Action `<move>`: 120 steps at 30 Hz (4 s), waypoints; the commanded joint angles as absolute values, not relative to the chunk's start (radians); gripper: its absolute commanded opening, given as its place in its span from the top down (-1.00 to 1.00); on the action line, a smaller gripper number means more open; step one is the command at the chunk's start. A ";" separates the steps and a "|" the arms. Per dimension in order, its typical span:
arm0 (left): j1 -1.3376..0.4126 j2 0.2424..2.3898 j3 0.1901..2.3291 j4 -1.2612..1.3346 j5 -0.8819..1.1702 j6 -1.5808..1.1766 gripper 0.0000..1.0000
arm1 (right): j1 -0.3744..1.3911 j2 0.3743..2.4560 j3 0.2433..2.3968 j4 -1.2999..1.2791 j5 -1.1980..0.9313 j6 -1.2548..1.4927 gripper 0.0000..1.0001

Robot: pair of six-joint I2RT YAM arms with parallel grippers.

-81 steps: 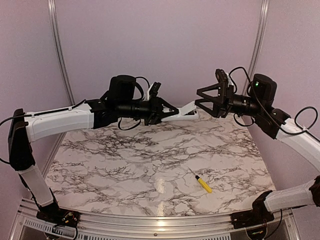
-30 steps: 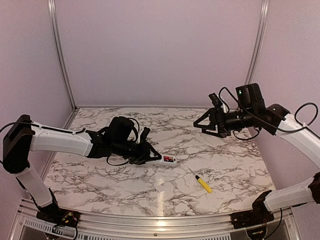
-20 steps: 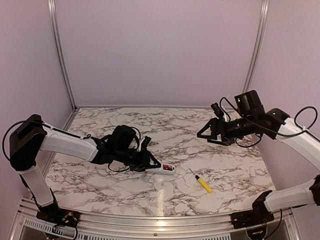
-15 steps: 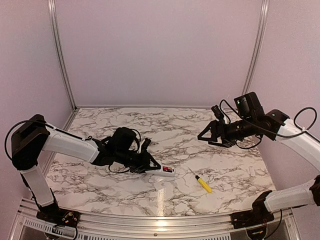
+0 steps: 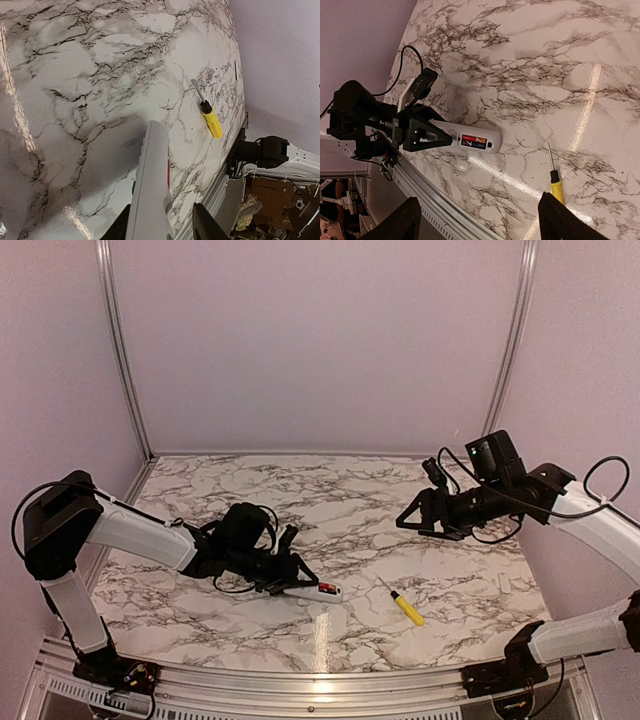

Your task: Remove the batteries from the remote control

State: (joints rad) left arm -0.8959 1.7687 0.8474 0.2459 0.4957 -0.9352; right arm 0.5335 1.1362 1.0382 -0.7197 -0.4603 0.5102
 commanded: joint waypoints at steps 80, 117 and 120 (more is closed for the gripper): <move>-0.851 1.467 1.010 -0.375 0.058 -0.532 -0.90 | 0.849 1.519 0.788 -0.713 -0.077 0.427 0.03; -0.850 1.406 1.100 -0.330 0.471 -0.528 -0.81 | 0.928 1.319 0.886 -0.589 -0.230 0.366 1.00; -0.851 1.400 1.099 -0.280 0.555 -0.549 -0.79 | 0.928 1.279 0.913 -0.553 -0.358 0.335 1.00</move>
State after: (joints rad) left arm -0.8555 1.4296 1.0836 -0.3531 0.3885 -0.5335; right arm 0.9184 1.3327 0.8478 -0.6212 -0.1741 0.3935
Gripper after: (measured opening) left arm 0.900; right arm 0.146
